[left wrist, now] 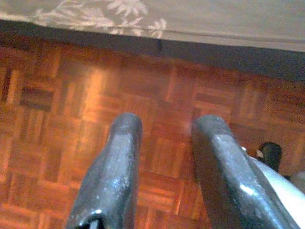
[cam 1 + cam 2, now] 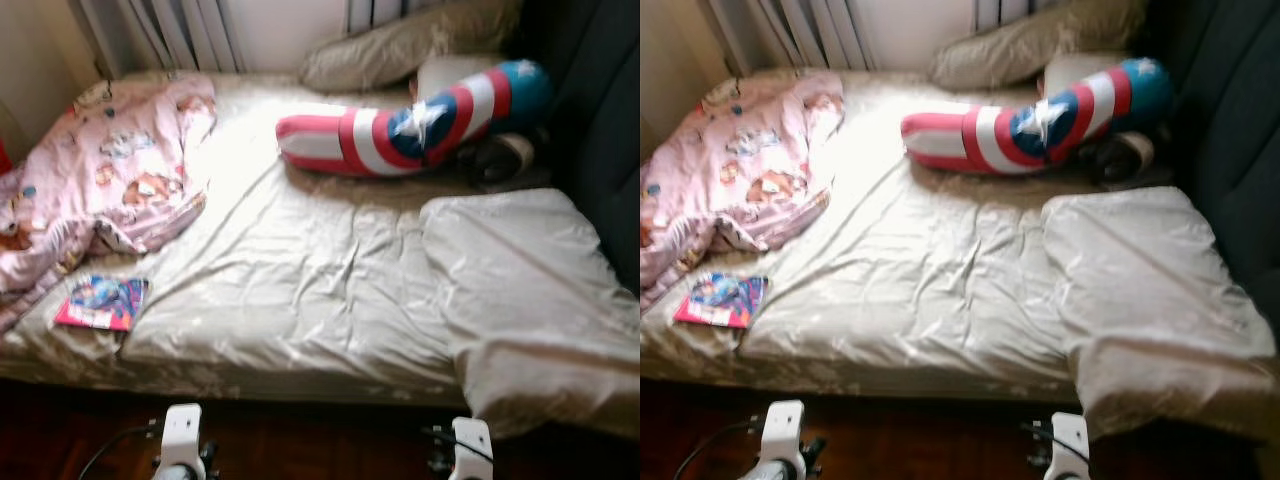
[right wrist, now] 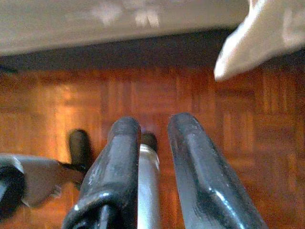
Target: Clean up the room
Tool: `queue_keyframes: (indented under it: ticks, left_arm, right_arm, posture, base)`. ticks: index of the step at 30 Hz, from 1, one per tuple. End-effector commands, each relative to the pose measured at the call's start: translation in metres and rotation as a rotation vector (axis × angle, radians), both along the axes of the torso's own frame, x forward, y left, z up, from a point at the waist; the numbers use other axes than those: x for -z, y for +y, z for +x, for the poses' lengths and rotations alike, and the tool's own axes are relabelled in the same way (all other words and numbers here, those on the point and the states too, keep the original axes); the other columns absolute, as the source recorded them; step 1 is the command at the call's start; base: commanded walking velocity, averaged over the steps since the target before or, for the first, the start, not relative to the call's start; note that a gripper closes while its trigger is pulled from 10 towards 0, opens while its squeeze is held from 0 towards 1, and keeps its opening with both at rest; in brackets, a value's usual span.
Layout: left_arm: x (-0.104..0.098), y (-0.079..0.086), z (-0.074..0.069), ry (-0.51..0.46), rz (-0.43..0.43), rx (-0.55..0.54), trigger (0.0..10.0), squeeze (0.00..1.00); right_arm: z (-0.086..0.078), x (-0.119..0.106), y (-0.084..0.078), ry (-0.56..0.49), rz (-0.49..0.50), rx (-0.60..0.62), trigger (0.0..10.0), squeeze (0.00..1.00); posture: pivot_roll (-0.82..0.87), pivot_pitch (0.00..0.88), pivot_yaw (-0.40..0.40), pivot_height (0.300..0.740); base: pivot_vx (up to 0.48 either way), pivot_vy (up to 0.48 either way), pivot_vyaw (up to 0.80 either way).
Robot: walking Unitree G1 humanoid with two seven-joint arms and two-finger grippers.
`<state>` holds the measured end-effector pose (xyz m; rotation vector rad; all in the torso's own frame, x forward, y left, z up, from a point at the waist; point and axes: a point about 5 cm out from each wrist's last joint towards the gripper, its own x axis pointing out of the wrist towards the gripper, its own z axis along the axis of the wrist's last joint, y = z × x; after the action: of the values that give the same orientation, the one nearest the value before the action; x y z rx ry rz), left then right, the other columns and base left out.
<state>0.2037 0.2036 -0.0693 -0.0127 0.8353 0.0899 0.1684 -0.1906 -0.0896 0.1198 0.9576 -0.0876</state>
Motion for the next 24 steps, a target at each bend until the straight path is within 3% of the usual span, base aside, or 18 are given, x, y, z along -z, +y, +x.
queue_keyframes:
  ticks: [1, 6, 24]
  left_arm:
    - [0.004, 0.005, -0.008, 0.041, 0.018, 0.003, 10.0, 0.0]
    - [0.005, 0.005, -0.011, 0.05, 0.02, 0.004, 10.0, 0.0]
    - [0.005, 0.006, -0.009, 0.051, 0.014, -0.018, 10.0, 0.0]
  right_arm:
    - [0.001, 0.0, 0.005, 0.003, 0.006, -0.013, 10.0, 0.0]
    - [-0.002, 0.002, 0.006, 0.015, 0.008, -0.028, 10.0, 0.0]
    - [-0.018, 0.005, -0.016, 0.056, -0.006, -0.014, 10.0, 0.0]
  posture:
    - [0.03, 0.1, 0.011, 0.74]
    - [0.04, 0.093, 0.009, 0.74]
    - [0.06, 0.118, -0.003, 0.74]
  base:
    - [0.0, 0.48, 0.0]
    - [0.0, 0.48, 0.0]
    - [0.0, 0.48, 0.0]
